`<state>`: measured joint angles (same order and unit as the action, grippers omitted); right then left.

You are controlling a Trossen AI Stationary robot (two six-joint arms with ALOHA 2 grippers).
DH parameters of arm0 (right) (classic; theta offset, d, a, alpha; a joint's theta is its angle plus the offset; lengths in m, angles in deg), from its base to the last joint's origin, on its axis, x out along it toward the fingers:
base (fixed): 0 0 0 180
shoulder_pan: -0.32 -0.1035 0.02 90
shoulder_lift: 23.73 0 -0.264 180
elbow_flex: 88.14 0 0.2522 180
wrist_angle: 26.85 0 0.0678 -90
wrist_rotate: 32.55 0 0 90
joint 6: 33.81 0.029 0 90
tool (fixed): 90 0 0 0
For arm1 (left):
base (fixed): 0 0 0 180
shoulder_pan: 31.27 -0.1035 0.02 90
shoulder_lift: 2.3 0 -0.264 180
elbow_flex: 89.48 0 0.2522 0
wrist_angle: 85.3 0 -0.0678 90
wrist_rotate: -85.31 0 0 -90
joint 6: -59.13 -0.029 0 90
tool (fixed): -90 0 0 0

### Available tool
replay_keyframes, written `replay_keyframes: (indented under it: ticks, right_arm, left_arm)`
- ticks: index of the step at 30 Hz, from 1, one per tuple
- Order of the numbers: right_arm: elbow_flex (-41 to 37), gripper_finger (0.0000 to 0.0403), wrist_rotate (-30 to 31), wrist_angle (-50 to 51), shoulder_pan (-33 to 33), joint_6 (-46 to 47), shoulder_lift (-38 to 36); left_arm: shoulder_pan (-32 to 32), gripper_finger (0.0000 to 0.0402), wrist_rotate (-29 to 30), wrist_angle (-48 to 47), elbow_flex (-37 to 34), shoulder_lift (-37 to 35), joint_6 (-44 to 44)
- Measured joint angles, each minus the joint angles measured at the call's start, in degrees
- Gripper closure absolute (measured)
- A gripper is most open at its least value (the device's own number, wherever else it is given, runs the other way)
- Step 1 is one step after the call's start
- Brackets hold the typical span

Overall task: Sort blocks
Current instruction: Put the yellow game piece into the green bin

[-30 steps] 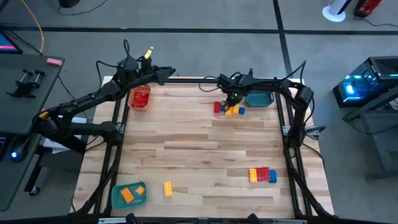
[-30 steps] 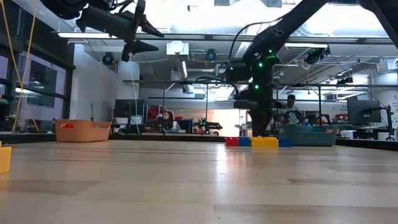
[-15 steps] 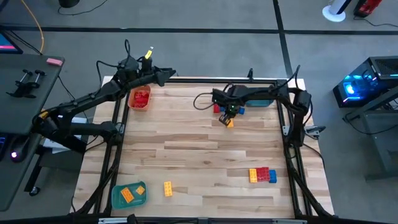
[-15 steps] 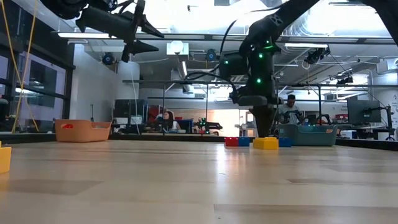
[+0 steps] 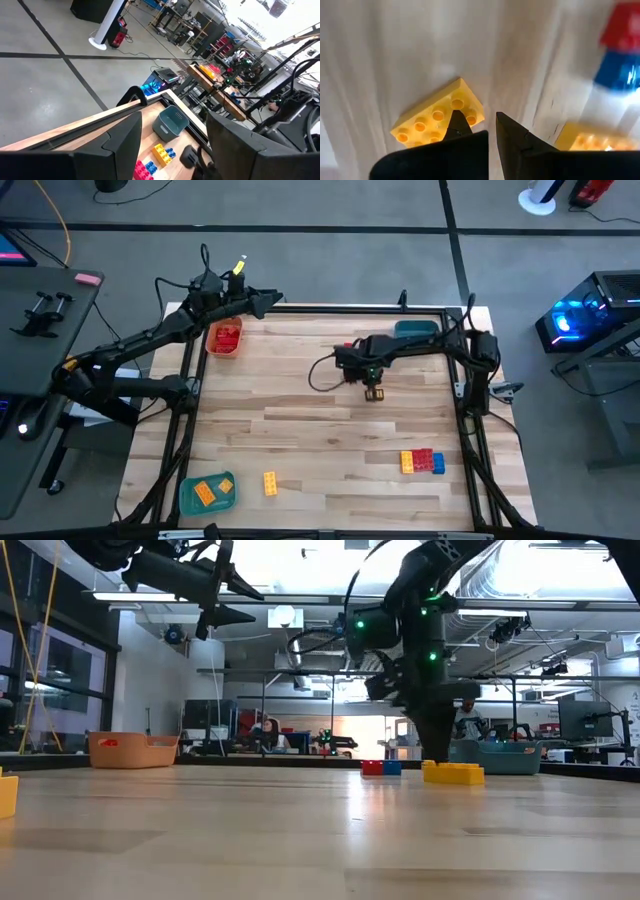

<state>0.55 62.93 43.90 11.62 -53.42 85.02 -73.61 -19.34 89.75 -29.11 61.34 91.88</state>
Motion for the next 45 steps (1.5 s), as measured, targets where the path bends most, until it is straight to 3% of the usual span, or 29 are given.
replay_keyframes:
  ticks: [3, 9, 13, 19, 23, 28, 32, 41, 45]
  right_arm:
    - [1.3, 0.0403, 0.1, -0.1, -1.2, -6.5, 0.0]
    - [7.3, 0.0403, 0.3, 2.4, -2.1, -5.5, -0.5]
    - [9.1, 0.0403, -1.1, 8.6, -1.9, 5.1, -2.6]
    - [2.4, 0.0403, -4.9, 11.6, -1.6, 26.4, -7.8]
    - [-1.6, 0.0402, -6.1, 9.8, -2.1, 35.1, -9.7]
    - [-2.9, 0.0395, -6.6, 7.5, -1.0, 38.6, -9.7]
    - [-2.9, 0.0346, -7.7, 5.6, 0.6, 43.2, -9.7]
    - [-2.9, 0.0175, -13.1, 6.1, 3.8, 46.3, -9.7]
    - [-4.5, 0.0142, -13.0, 4.2, 4.3, 46.7, -9.7]
  left_arm:
    - [0.0, 0.0195, 0.0, 0.0, 0.0, 0.0, 0.0]
    - [0.0, 0.0195, 0.0, 0.0, 0.0, 0.0, -1.6]
    - [0.0, 0.0195, 0.0, 0.0, 0.0, 0.0, -1.9]
    - [0.0, 0.0195, -0.4, 0.0, 0.0, 0.0, -1.5]
    - [0.0, 0.0195, -0.5, 0.0, 0.0, 0.0, -1.3]
    - [0.0, 0.0195, -1.1, 0.0, 0.0, 0.0, 0.0]
    - [0.0, 0.0195, -2.3, 0.0, 0.0, 0.0, 0.0]
    - [0.0, 0.0195, -3.9, 0.0, 0.0, 0.0, 0.1]
    - [0.0, 0.0195, -3.9, 0.0, 0.0, 0.0, 0.2]
